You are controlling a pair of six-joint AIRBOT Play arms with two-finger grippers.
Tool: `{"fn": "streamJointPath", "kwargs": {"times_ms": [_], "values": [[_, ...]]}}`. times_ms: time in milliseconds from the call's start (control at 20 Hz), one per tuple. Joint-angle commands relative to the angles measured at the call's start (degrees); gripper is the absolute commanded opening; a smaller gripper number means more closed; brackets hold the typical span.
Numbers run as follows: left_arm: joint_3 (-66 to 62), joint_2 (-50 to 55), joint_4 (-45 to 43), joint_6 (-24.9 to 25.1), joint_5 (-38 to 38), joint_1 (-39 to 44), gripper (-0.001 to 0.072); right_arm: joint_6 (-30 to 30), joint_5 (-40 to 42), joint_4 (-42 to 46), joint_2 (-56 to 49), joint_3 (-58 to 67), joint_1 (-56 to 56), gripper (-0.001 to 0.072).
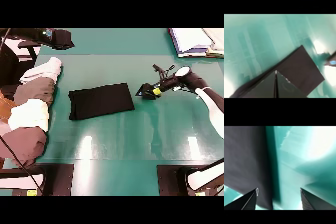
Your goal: Fold the shirts.
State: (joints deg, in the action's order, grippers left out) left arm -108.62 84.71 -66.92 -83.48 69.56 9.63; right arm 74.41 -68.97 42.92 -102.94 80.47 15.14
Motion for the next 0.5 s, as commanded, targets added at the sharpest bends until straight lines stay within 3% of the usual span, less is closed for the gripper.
{"fn": "streamJointPath", "kwargs": {"times_ms": [0, 150, 300, 350, 450], "values": [[0.00, 0.85, 0.07, -0.04, 0.04, 0.81, 0.0026, -0.57, 0.26, -5.40, -7.32, 6.16, 3.72, 0.0588], [0.00, 0.87, 1.22, -0.07, 0.09, 0.81, 0.0026, -0.57, 1.31, -8.41, -13.70, 14.69, 8.39, 0.0512], [0.00, 0.87, 3.87, 0.00, 0.04, 0.81, 0.0026, -0.57, 0.22, -8.66, -17.16, 21.24, 11.17, 0.0107], [0.00, 0.87, 4.42, 0.02, 0.04, 0.81, 0.0026, -0.57, -0.68, -8.26, -17.44, 22.95, 11.54, 0.0028], [0.00, 0.87, 4.39, 0.00, 0.11, 0.81, 0.0026, -0.55, -0.70, -7.34, -16.33, 24.61, 10.82, 0.0015]]}}
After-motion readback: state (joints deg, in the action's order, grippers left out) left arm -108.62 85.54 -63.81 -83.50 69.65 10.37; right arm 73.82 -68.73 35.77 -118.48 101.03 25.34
